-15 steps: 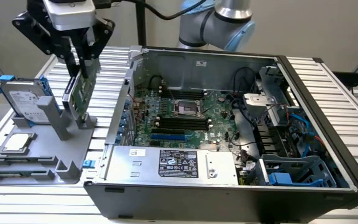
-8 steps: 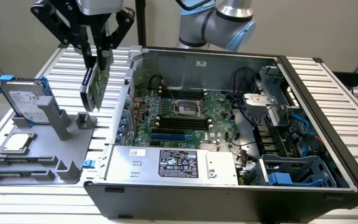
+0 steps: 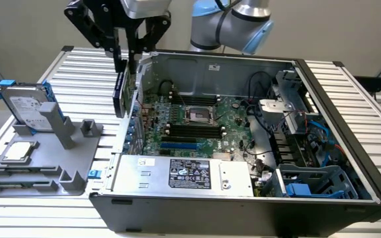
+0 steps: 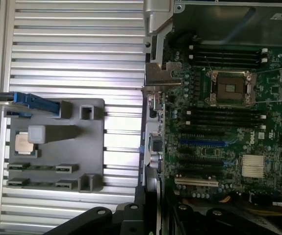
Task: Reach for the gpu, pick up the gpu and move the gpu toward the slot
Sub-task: 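Pick up the gpu and move the gpu toward the slot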
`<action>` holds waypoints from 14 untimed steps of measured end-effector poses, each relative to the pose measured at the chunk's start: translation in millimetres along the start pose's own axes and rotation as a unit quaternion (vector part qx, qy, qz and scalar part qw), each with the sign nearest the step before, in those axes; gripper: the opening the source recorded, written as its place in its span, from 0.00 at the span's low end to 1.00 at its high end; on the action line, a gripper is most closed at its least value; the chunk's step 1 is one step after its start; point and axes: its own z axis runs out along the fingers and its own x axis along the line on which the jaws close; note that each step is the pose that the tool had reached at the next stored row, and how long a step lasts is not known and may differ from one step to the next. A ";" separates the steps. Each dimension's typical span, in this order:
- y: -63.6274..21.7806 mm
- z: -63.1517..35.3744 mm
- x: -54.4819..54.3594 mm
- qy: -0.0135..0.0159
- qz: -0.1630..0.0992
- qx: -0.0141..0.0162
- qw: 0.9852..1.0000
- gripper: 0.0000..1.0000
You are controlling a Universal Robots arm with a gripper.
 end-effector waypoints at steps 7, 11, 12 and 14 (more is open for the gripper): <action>-0.7 1.1 -32.0 0.000 0.000 0.000 1.000 0.26; -0.4 6.3 -50.4 0.000 0.000 0.000 1.000 0.26; -0.2 7.9 -55.1 0.000 0.000 0.000 1.000 0.26; 1.2 11.1 -64.5 0.000 0.000 0.000 1.000 0.26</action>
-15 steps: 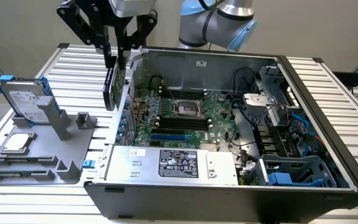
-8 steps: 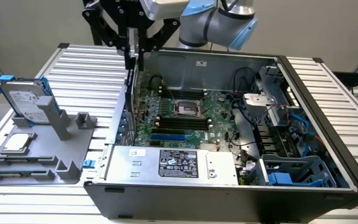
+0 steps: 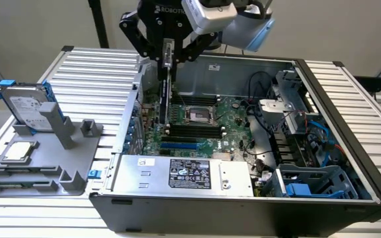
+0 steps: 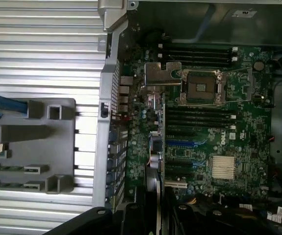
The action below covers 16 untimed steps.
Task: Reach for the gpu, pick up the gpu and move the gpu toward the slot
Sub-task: 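Pick up the gpu and move the gpu toward the slot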
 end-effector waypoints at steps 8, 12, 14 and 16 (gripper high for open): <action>12.8 13.2 -37.2 0.000 0.000 0.000 1.000 0.26; 21.8 19.4 -54.1 0.000 0.000 0.000 1.000 0.26; 24.8 21.2 -62.9 0.000 0.000 0.000 1.000 0.26; 26.0 22.1 -71.4 0.000 0.000 0.000 1.000 0.26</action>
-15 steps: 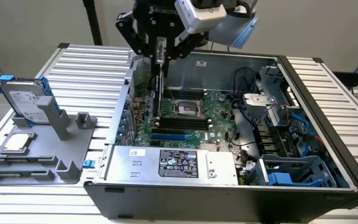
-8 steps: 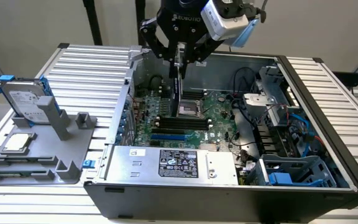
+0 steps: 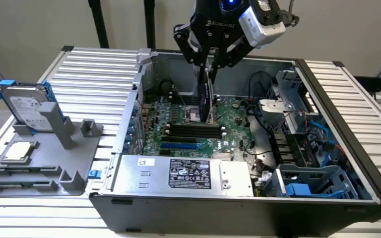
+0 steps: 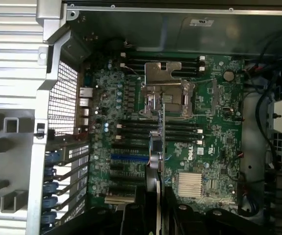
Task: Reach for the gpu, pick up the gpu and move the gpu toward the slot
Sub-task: 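Pick up the gpu and move the gpu toward the slot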
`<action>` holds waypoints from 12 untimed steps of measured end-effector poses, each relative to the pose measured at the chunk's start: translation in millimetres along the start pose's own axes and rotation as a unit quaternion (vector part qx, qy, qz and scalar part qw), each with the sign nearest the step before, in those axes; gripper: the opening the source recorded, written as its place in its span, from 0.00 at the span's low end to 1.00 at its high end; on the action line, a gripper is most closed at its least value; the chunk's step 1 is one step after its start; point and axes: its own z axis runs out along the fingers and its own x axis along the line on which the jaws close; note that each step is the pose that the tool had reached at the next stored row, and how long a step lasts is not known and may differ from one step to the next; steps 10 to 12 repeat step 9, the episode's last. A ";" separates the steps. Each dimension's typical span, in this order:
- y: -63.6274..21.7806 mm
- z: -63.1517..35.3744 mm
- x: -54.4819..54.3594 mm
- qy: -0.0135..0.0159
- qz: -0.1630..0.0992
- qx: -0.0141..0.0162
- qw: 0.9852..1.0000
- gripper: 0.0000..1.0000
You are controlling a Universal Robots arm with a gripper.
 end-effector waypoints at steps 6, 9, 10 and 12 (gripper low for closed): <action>0.4 0.2 -6.9 0.000 0.000 0.000 1.000 0.26; 0.4 0.2 -6.9 0.000 0.000 0.000 1.000 0.26; 0.4 0.2 -6.9 0.000 0.000 0.000 1.000 0.26; 0.4 0.2 -6.9 0.000 0.000 0.000 1.000 0.26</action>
